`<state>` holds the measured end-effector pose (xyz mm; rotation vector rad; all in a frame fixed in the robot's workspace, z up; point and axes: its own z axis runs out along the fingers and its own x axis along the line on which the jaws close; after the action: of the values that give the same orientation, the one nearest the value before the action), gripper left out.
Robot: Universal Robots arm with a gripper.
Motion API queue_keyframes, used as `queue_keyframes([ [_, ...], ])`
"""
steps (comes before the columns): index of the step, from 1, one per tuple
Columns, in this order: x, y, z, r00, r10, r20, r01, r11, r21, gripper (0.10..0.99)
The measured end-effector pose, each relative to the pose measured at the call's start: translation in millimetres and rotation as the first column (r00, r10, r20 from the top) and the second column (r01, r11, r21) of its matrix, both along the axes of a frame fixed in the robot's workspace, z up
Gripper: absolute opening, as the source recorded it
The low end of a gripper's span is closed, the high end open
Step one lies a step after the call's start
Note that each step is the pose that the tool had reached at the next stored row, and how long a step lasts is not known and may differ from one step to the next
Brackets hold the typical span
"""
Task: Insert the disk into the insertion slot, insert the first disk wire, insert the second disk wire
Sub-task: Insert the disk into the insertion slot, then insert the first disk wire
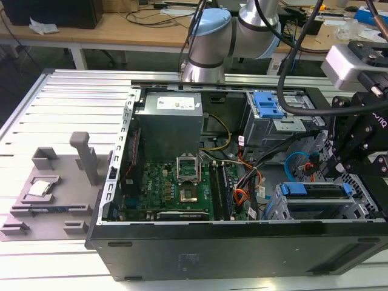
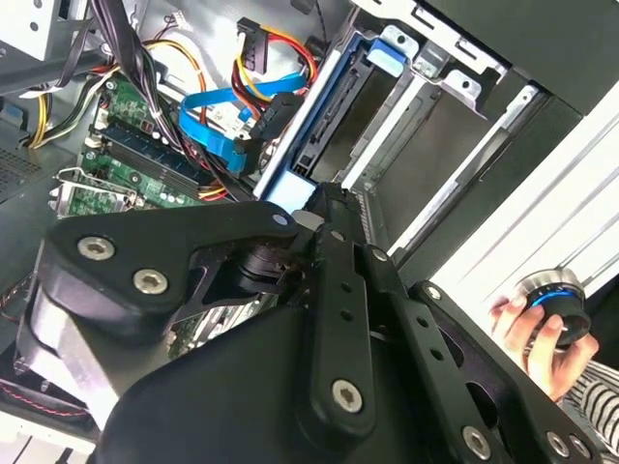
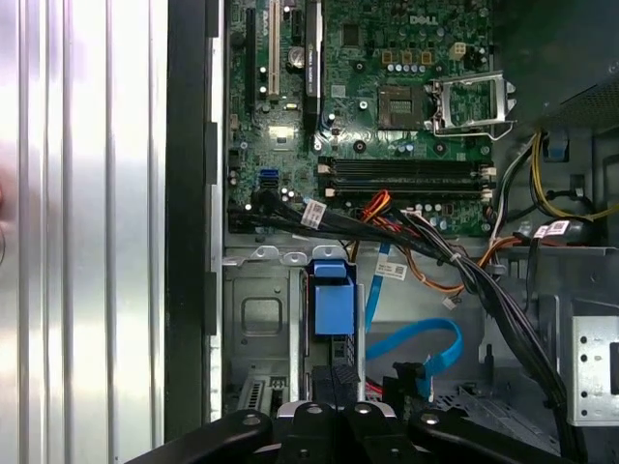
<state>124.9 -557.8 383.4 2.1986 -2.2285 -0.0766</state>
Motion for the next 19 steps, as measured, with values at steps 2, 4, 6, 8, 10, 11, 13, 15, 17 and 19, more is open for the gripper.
queue_keyframes([
  [2, 0.2, 0.0, 0.0, 1.0000, 0.000, 0.0000, 0.000, 1.0000, 0.000, 0.106],
  [4, 0.2, 0.0, 0.0, 1.0000, 0.000, 0.0000, 0.000, 1.0000, 0.000, 0.106],
  [6, 0.3, 0.0, 0.0, 1.0000, 0.000, 0.0000, 0.000, 1.0000, 0.000, 0.106],
  [8, 0.3, 0.0, 0.0, 1.0000, 0.000, 0.0000, 0.000, 1.0000, 0.000, 0.106],
  [10, 0.4, 0.0, 0.0, 1.0000, 0.000, 0.0000, 0.000, 1.0000, 0.000, 0.106],
  [11, 0.4, 0.0, 0.0, 1.0000, 0.000, 0.0000, 0.000, 1.0000, 0.000, 0.106],
  [13, 0.4, 0.0, 0.0, 1.0000, 0.000, 0.0000, 0.000, 1.0000, 0.000, 0.114],
  [15, 0.4, 0.0, 0.0, 1.0000, 0.000, 0.0000, 0.000, 1.0000, 0.000, 0.169],
  [17, 0.5, 0.0, 0.0, 1.0000, 0.000, 0.0000, 0.000, 1.0000, 0.000, 0.361],
  [19, 2.7, 0.5, 0.0, 1.0000, 0.000, 0.0000, 0.000, 1.0000, 0.000, 0.361],
])
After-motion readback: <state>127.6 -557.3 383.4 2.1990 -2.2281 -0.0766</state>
